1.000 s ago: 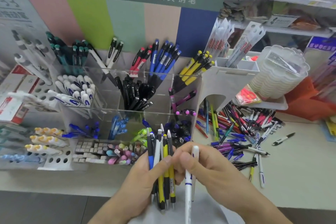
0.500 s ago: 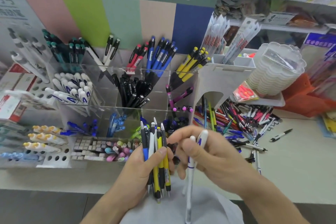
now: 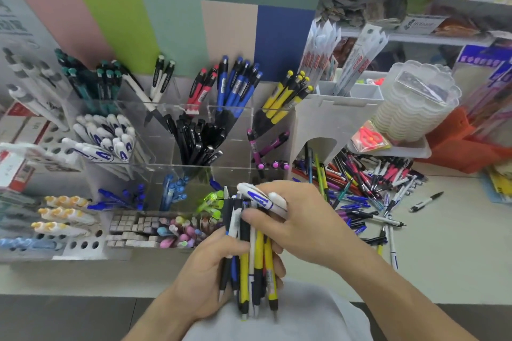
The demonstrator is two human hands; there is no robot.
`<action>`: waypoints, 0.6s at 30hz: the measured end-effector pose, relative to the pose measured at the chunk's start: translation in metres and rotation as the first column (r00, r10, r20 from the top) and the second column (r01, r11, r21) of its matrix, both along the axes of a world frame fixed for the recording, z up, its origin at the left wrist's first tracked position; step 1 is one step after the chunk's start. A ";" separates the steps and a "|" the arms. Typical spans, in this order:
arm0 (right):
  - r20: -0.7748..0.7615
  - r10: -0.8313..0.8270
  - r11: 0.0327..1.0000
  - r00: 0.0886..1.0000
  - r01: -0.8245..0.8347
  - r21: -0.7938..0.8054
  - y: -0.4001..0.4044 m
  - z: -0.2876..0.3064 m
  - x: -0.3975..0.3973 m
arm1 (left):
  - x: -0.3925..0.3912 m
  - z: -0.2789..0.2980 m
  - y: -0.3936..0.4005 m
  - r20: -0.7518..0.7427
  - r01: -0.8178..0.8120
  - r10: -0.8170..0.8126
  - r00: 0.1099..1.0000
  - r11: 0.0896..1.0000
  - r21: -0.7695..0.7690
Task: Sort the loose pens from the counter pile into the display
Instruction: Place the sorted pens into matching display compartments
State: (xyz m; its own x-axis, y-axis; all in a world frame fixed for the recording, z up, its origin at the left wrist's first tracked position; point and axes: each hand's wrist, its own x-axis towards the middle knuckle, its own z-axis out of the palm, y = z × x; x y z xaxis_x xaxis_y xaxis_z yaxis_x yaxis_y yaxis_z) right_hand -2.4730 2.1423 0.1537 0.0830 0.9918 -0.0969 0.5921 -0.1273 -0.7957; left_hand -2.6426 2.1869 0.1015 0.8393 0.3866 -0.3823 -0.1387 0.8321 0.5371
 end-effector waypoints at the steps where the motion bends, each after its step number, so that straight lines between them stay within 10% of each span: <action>1: 0.028 0.000 1.000 1.000 0.001 -0.027 0.002 0.001 0.001 | 0.001 0.000 0.001 0.080 0.034 -0.030 0.996 0.998 -0.048; 11: -0.069 -0.085 0.993 0.994 0.079 -0.090 0.006 0.006 0.025 | 0.005 -0.005 0.004 -0.040 0.002 -0.002 0.999 1.000 -0.008; 18: 0.154 0.160 0.976 0.975 -0.133 -0.172 0.015 0.013 0.020 | 0.004 -0.005 0.003 -0.032 0.084 -0.083 0.996 0.996 0.010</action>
